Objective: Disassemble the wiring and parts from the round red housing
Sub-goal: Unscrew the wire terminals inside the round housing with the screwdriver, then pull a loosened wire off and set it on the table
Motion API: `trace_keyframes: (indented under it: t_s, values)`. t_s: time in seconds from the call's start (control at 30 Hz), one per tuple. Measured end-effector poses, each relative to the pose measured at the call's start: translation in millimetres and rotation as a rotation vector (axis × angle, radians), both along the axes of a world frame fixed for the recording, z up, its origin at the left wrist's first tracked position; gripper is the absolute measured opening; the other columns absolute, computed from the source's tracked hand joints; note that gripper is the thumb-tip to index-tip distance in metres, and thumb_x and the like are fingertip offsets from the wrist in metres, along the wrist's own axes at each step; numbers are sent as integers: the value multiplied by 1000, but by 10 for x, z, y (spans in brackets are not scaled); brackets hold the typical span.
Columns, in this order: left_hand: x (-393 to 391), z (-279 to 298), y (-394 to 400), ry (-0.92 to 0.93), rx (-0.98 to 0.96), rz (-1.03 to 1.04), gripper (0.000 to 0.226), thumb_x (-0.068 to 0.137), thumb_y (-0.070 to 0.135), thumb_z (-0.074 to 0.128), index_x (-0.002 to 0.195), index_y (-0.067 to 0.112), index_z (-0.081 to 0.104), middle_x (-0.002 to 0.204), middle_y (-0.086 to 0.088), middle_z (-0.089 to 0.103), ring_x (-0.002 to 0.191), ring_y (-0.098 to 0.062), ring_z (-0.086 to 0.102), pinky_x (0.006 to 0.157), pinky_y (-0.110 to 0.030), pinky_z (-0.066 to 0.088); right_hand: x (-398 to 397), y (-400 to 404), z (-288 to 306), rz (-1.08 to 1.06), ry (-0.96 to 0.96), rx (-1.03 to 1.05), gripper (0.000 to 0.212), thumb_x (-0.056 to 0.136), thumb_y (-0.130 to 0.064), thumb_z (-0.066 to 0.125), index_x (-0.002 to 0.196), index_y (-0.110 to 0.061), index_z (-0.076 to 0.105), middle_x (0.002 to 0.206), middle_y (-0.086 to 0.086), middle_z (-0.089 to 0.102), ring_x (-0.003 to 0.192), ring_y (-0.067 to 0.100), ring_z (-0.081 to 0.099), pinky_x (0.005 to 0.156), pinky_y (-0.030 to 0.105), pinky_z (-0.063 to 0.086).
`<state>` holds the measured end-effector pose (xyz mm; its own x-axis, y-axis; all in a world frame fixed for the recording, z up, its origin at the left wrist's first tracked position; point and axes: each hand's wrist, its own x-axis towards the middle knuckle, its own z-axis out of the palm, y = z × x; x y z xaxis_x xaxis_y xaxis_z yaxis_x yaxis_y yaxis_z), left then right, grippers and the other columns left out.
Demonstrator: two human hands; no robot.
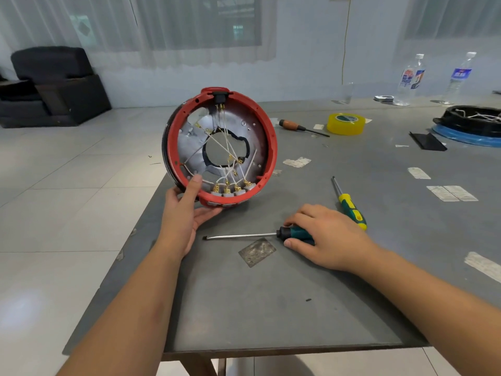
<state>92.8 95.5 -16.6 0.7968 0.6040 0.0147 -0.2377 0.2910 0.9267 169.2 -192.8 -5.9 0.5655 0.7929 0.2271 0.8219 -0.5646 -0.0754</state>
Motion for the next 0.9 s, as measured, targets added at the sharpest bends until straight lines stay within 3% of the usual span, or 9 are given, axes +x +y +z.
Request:
trace_keyframes:
  t_s: [0.13,0.23,0.3,0.4,0.5,0.6,0.67,0.77,0.9]
  values:
    - [29,-25,-1,27,10,-16,86,73,56,83,139,14,47,137,-17,64,99,-38,78,74,-45,67,-6,10,49,-27,-18,12,64,90,-77,32,127,-34,61,113,-13,62,106,12,59,91,34,50]
    - [49,-45,2,41,18,-22,93,69,60,83,141,13,46,135,-17,65,99,-38,78,74,-45,67,30,132,188,-29,39,170,67,89,-77,31,124,-31,64,108,-14,62,103,9,60,90,33,50]
    - [51,-54,8,45,22,-28,92,72,60,84,141,14,46,133,-18,66,100,-39,78,75,-46,66,74,303,319,26,126,311,56,91,-70,41,122,-31,65,108,-16,61,100,1,58,87,25,49]
    - [45,-59,12,47,27,-33,94,72,64,87,140,14,46,132,-18,67,100,-40,78,77,-47,66,125,664,469,140,149,466,27,97,-42,63,117,-27,69,107,-15,62,93,0,61,81,14,45]
    - [39,-52,5,42,52,-38,96,67,66,85,139,13,47,128,-18,69,99,-41,78,77,-46,66,95,991,497,207,125,541,20,97,-23,68,115,-20,73,107,-9,66,82,4,60,77,9,42]
    - [37,-72,13,30,72,-52,91,70,65,84,138,15,48,130,-17,69,99,-40,78,77,-45,66,88,1204,470,242,143,530,21,97,-19,68,118,-17,73,111,-6,69,76,-5,55,78,11,42]
    - [45,-90,23,24,84,-53,88,72,64,84,136,16,48,129,-17,70,99,-41,78,78,-46,66,108,1283,445,226,197,527,20,97,-18,67,115,-19,74,110,-5,71,69,-11,52,78,21,50]
    - [60,-101,23,27,98,-62,82,72,63,83,134,19,50,128,-18,71,97,-42,78,78,-48,66,120,1330,421,181,269,542,17,95,-13,67,108,-19,76,102,-7,72,64,-7,52,80,38,57]
    - [59,-108,24,37,119,-68,83,72,64,84,134,20,51,127,-17,72,97,-42,78,81,-50,66,129,1334,379,147,331,572,15,94,-12,69,102,-21,77,68,-26,63,61,-2,61,71,22,54]
